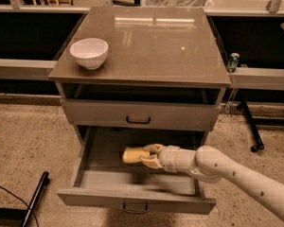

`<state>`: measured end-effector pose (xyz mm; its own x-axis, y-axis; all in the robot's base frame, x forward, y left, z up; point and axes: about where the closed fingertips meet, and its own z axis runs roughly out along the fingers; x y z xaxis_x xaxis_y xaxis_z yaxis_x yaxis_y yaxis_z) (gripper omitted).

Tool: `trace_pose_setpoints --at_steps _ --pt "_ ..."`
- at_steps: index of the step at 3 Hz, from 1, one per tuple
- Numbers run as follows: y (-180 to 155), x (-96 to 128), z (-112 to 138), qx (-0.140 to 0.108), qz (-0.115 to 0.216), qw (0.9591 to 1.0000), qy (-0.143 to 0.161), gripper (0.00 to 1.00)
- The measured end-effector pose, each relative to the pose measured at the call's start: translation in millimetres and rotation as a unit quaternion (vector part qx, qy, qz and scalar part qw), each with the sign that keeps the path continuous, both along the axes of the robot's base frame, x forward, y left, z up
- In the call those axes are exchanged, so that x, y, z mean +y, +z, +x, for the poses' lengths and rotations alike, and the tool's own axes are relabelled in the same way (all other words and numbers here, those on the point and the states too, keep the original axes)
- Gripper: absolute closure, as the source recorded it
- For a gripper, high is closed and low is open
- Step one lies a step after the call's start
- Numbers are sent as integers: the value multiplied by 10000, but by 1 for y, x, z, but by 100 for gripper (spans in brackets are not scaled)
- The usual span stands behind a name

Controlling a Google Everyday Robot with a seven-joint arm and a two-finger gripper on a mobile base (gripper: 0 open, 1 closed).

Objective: Place sponge into middle drawer

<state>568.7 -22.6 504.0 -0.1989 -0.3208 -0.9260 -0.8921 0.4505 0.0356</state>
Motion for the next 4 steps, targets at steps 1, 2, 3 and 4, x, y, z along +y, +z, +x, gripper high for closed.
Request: trace_pose_setpoints --at_steps 1,2,3,4 --pt "0 0 0 0 0 10000 0 5" --pt "0 0 0 -1 1 10000 3 0" --pt "2 3 -2 -68 46 9999 115 0" --pt "49 -6 -30 -697 -143 9948 733 0"
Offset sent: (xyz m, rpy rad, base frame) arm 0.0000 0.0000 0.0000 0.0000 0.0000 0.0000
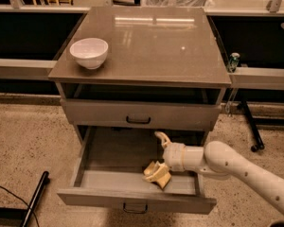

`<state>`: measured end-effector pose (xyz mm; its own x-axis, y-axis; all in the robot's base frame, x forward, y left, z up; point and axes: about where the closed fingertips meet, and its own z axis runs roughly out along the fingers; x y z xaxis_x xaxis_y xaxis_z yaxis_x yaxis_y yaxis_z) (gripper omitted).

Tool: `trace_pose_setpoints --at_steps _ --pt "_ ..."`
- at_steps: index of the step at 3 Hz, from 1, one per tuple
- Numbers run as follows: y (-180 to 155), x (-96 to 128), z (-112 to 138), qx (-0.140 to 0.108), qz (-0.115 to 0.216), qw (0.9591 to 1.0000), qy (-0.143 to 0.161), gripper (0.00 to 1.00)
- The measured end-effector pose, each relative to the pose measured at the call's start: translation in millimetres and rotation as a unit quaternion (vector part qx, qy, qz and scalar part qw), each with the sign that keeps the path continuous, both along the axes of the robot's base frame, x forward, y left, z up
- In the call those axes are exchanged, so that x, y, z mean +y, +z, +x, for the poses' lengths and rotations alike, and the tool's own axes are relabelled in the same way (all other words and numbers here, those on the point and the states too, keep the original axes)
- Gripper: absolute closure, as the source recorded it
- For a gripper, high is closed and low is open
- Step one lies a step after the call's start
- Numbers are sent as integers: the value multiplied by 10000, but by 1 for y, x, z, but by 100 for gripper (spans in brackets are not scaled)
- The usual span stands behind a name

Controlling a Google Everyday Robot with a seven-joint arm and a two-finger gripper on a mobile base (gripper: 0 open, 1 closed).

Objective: Place sponge into middle drawer

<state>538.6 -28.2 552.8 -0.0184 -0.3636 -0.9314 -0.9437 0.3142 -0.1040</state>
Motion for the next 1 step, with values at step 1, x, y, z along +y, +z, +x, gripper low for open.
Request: trace_pose_setpoints --at_steps 1 --pt "40 -16 -31 -519 -146 9985 76 0"
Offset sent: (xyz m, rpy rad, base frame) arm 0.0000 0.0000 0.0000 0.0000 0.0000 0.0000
